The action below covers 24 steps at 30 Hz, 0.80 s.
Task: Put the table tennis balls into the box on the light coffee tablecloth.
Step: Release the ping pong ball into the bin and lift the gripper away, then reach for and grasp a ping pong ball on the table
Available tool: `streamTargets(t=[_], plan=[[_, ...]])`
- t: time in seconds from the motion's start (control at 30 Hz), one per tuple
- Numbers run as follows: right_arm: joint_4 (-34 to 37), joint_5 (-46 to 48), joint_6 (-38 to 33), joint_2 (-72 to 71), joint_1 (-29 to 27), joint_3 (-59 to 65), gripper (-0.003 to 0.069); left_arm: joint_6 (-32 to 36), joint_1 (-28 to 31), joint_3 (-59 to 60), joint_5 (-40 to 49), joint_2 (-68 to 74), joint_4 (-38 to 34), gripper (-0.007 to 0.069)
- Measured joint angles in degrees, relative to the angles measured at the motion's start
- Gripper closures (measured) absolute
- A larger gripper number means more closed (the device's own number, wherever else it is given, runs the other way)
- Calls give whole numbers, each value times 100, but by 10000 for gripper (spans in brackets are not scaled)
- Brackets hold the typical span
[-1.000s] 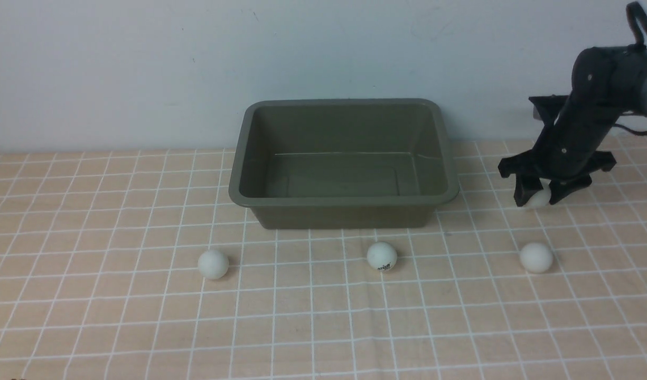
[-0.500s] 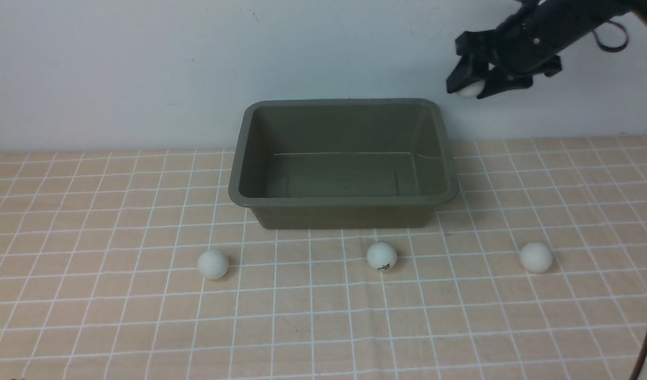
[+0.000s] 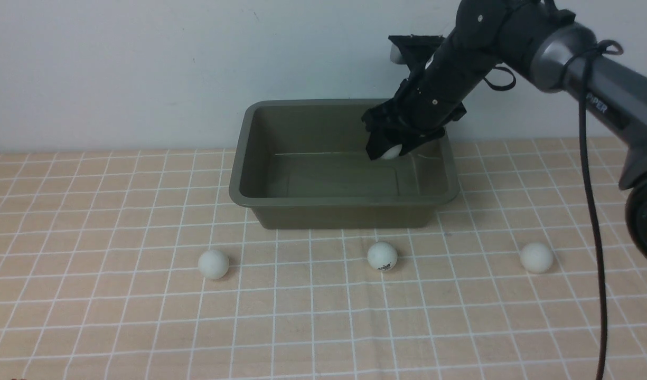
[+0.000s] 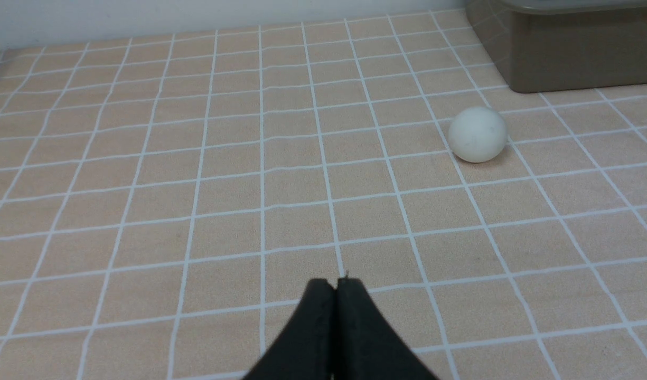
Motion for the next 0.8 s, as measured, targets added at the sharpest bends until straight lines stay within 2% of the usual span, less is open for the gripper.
streamTargets(t=[0.27,0.6,0.8], plan=[[-11,0,29,73,0,0,202,0,0,0,0,0,0,693],[-91,0,57,-92,-65,0,188,0,0,0,0,0,0,693],[-569,1,381,-849,-355,20,187,0,0,0,0,0,0,693]])
